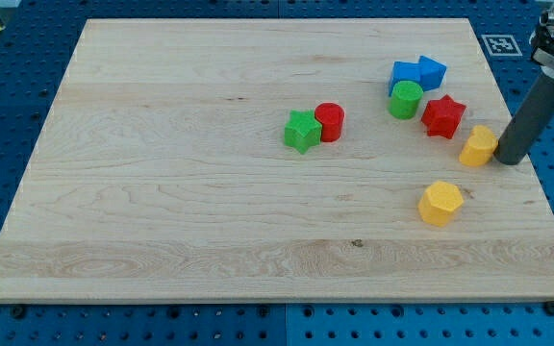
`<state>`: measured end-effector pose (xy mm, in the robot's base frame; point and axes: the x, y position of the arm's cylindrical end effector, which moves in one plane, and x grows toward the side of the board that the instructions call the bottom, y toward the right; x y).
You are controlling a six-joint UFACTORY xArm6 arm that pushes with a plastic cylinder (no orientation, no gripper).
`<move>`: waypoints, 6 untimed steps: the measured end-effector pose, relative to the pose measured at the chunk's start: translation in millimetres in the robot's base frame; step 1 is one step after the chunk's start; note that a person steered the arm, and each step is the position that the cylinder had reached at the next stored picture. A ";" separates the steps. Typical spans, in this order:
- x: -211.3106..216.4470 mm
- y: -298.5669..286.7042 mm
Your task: Point your arm at the bottom right corner of the board
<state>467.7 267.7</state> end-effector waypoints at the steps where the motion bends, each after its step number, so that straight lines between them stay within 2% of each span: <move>1: 23.2 3.9; 2: 28.4 4.7; 3: 63.4 9.4; 5: 64.6 9.4; 6: 83.4 11.0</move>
